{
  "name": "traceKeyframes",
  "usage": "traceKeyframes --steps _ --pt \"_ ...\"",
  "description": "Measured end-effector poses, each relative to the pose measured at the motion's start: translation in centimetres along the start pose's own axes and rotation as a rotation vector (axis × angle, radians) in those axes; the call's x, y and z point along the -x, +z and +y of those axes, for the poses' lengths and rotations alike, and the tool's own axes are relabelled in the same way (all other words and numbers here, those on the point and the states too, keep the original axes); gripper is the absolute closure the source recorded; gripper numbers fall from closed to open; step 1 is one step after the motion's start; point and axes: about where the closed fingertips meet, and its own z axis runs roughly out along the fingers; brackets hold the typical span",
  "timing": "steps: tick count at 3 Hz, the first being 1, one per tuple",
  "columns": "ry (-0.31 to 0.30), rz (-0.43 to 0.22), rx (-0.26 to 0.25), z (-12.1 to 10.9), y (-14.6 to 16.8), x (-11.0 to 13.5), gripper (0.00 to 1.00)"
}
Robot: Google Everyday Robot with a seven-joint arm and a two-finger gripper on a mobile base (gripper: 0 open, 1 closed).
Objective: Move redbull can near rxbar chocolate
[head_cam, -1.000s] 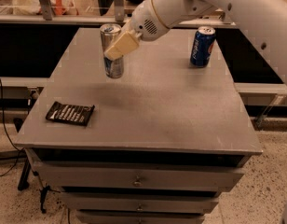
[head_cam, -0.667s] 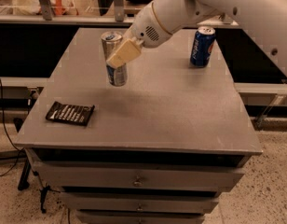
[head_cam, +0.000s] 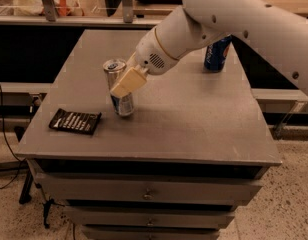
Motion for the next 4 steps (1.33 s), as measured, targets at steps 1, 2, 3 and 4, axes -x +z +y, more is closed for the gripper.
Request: traceKeyframes --steps 1,2,3,4 --pt "-0.015 0.005 -0.002 0.7 0.7 0.2 1.0" --pt "-0.033 -0.001 -0.007 1.2 1.1 0.8 1.0" --pt "-0.044 -0.012 -0.009 1.4 1.3 1.3 1.0" --pt "-0.045 -0.012 -0.009 1.4 1.3 1.3 1.0"
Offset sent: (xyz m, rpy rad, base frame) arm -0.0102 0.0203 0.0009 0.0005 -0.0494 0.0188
